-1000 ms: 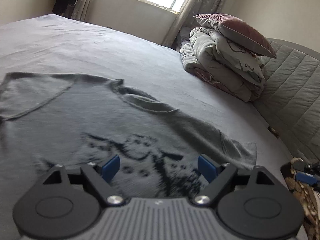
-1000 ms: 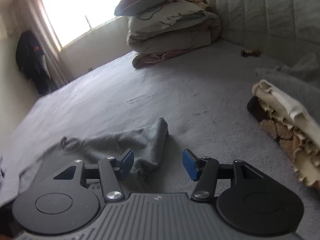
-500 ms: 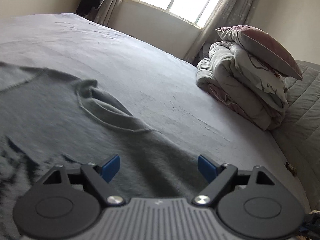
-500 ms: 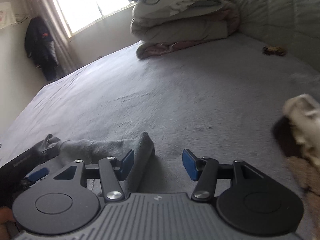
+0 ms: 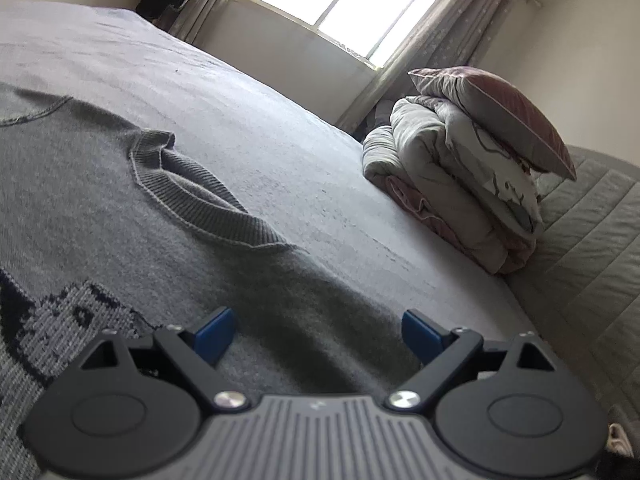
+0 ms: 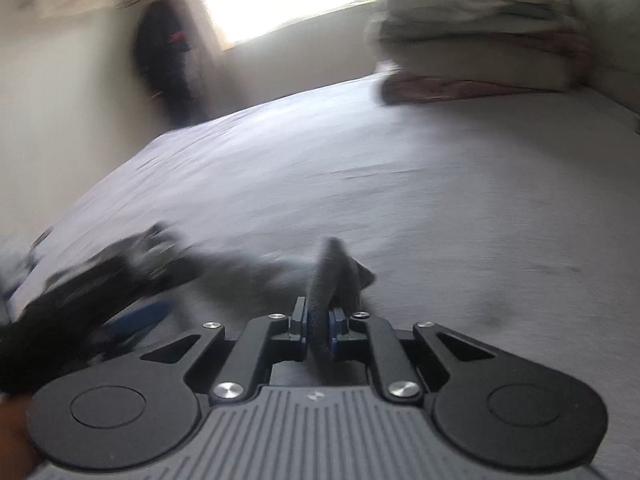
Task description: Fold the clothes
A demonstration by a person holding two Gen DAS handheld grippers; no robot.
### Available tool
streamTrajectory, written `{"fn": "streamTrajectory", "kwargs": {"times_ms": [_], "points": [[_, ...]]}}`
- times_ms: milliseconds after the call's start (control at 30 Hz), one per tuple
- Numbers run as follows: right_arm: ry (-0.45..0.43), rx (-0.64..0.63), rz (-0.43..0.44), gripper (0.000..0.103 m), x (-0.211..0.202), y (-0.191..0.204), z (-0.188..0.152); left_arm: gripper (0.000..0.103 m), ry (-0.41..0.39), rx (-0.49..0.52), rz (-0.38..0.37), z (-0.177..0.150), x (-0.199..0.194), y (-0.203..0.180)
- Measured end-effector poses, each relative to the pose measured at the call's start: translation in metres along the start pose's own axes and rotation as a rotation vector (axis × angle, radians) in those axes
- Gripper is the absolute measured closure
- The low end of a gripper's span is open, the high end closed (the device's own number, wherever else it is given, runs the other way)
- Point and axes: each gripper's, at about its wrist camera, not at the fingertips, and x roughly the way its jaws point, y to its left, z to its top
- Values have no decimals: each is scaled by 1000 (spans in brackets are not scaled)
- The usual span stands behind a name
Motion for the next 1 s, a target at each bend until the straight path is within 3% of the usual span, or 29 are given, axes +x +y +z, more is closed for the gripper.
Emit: {"fn": "streamTrajectory", "kwargs": {"times_ms": [67, 133, 200, 233, 267, 533, 600, 633, 667, 833, 1000], "points": [[37, -37, 19, 90, 3, 10, -3, 11, 2, -2, -2, 0, 1, 0], [18, -47, 10, 89, -5, 9, 1, 11, 2, -3, -5, -1, 1, 0], [-30, -9, -17, 78, -17, 0, 8, 10, 3, -4, -6, -1, 1, 0], [-57, 8, -38, 65, -21, -5, 9, 10, 3, -4, -6, -1, 1, 0], [-84, 23, -58, 59, -26, -10, 10, 10, 3, -3, -7, -1, 2, 1], [-93, 236, -39, 55, -20, -57, 3, 10, 4, 0, -11, -1, 3, 3], [-90, 301, -42, 62, -14, -67, -2, 9, 0, -3, -6, -3, 2, -1], [-91, 306, -58, 91, -14, -68, -3, 9, 0, -3, -6, -3, 2, -1], [-105, 289, -85, 93, -20, -65, -2, 9, 0, -4, -7, -3, 1, -1], [-239, 116, -216, 94, -53, -34, 17, 8, 1, -17, -20, -2, 2, 1], [-67, 42, -352, 92, -25, -45, 8, 8, 3, -12, -18, -2, 3, 0]]}}
